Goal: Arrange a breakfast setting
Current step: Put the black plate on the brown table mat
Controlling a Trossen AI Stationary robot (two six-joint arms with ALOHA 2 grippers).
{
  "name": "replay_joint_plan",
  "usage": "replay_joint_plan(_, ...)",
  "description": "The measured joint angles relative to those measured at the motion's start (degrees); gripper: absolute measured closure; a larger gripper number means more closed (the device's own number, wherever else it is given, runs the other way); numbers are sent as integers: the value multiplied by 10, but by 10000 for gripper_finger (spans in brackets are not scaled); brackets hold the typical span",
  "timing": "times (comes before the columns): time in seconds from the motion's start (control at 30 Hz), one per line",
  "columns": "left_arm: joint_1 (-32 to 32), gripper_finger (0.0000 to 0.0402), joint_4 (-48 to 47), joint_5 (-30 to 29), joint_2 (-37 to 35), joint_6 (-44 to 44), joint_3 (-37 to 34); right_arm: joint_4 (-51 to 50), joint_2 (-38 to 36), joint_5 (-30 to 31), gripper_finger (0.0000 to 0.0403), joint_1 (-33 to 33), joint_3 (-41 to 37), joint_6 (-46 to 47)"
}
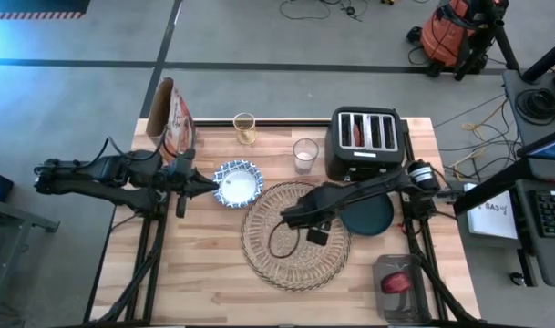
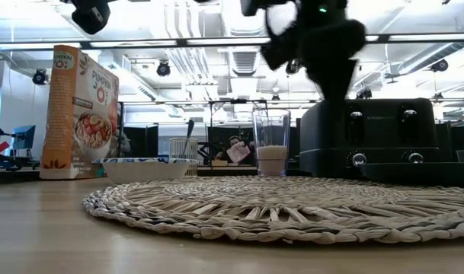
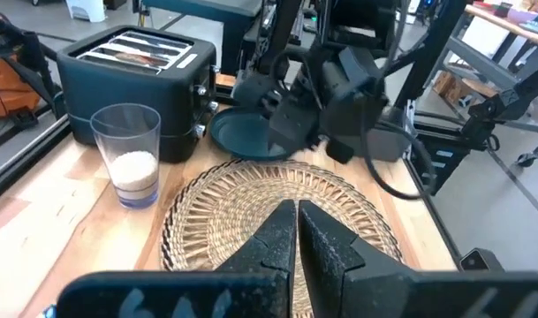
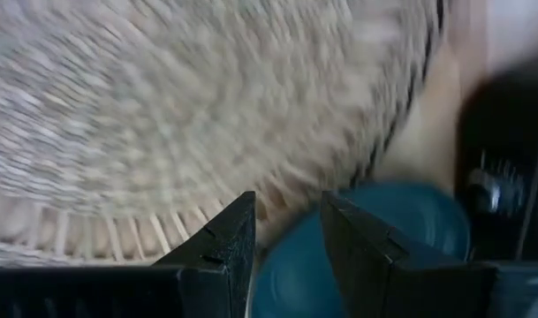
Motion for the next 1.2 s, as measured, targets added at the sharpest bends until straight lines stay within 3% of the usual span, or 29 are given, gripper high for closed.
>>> replay_joint_plan(0.27,0,402,-5,0,0,-6,0,21,-92,-15,284,0,-173,165)
replay_joint_plan(0.43,0,402,-5,0,0,-8,0,90,-137,-49,284,0,-239,198)
replay_joint_plan(0.67,0,402,-5,-1,0,-19,0,161,-183,-61,263,0,-277,228)
replay_joint_plan(0.93,0,402,-5,-1,1,-19,0,212,-172,-68,217,0,-327,246)
replay_joint_plan(1.2,0,402,-4,-1,0,-19,0,261,-168,-59,234,1,-362,251)
